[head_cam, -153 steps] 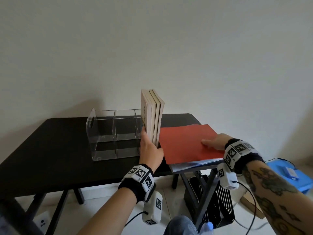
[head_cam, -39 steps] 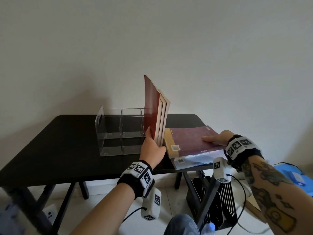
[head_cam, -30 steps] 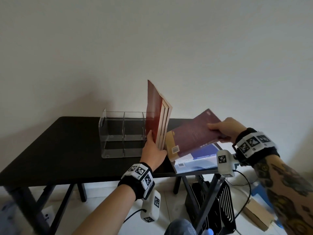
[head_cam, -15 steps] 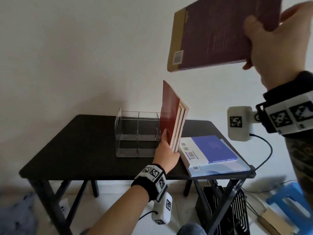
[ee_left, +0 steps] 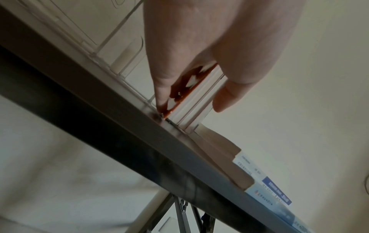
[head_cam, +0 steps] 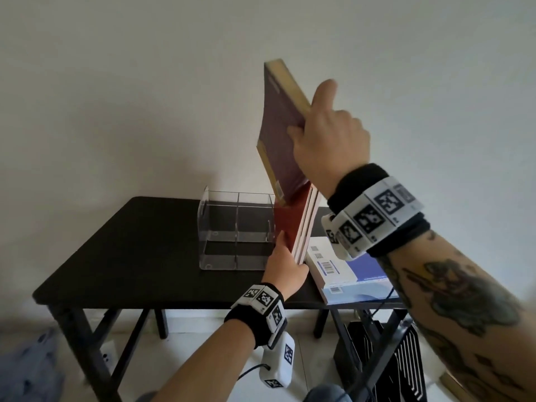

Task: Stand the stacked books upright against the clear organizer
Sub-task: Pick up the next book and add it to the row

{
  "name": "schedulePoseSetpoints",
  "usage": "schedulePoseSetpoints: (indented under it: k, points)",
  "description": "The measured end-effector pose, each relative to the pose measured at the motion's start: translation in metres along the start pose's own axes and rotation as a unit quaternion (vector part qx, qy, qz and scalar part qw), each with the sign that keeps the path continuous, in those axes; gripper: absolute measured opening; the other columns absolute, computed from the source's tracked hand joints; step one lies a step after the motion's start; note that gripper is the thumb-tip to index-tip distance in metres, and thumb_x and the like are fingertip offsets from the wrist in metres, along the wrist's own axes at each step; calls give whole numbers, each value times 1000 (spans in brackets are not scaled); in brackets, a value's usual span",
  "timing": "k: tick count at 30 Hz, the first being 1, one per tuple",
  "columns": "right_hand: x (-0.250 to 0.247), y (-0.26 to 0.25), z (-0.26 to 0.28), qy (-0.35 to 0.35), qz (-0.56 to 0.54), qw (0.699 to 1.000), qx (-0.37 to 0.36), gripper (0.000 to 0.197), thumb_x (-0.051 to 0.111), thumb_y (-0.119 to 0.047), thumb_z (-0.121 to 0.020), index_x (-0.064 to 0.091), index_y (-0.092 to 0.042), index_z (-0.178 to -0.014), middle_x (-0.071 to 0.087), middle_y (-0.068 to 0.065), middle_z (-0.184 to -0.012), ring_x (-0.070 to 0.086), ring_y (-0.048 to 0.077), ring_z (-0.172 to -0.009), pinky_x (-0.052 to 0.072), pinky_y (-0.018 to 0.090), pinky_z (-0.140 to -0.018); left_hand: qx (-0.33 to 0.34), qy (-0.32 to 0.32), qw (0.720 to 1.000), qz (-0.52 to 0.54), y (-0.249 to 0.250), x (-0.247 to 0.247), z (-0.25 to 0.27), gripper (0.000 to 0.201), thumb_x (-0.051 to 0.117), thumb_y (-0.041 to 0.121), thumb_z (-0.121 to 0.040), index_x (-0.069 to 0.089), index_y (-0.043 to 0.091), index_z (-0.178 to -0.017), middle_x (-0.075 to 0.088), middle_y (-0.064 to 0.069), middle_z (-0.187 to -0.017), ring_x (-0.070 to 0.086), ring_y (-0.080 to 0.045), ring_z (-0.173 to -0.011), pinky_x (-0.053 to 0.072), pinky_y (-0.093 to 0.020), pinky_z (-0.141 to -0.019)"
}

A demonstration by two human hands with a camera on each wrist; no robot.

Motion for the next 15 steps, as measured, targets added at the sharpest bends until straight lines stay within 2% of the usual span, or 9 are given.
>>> schedulePoseSetpoints:
  k: [2,4,6,9,13,15]
  points:
    - [10,-2,2,-26,27,999,-1,40,50,-20,-94,32,-5,-127,38,-2,-61,43,28,-55,30,32,-51,-24,0,1000,8,-2,0,2,76,60,11,-89,18,20,-152,56,-10,-137,59,-28,-120,49,-30,-95]
    - [19,-6,5,-55,51,997,-2,41,50,-20,-94,31,-6,-127,34,-3,-59,43,27,-55,29,33,-52,-35,0,999,17,-1,1,3,80,60,11,-88,13,19,-153,55,-10,-138,58,-28,-120,48,-30,-95]
    - [27,-9,7,-72,80,994,-7,38,50,-21,-94,33,-7,-125,33,-4,-56,40,22,-47,25,31,-47,-38,-1,999,26,0,2,4,87,59,11,-87,6,22,-155,55,-10,-138,58,-28,-121,48,-34,-99]
    - [33,-13,6,-84,117,990,-8,35,50,-19,-91,35,-7,-121,35,-5,-53,32,15,-40,17,25,-43,-41,-3,998,39,4,3,8,93,60,9,-86,-1,24,-155,55,-9,-137,58,-28,-120,49,-35,-99]
    - [33,-12,1,-101,123,987,5,36,49,-15,-88,35,-6,-120,38,-5,-55,33,14,-41,18,25,-43,-46,-2,998,52,6,2,10,95,60,9,-86,-3,23,-156,55,-8,-137,58,-27,-119,48,-29,-94]
    - [33,-9,1,-107,127,986,11,35,49,-14,-87,35,-6,-118,38,-4,-55,33,14,-42,18,25,-43,-48,-3,997,56,6,3,10,95,61,10,-85,-2,25,-155,55,-8,-137,59,-27,-118,49,-31,-96]
Point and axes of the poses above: each hand's wrist, its own z-axis away from the middle knuckle, its own x-axis out of the palm, y = z × x, the point moved 3 cm from there along -z, towards the middle knuckle
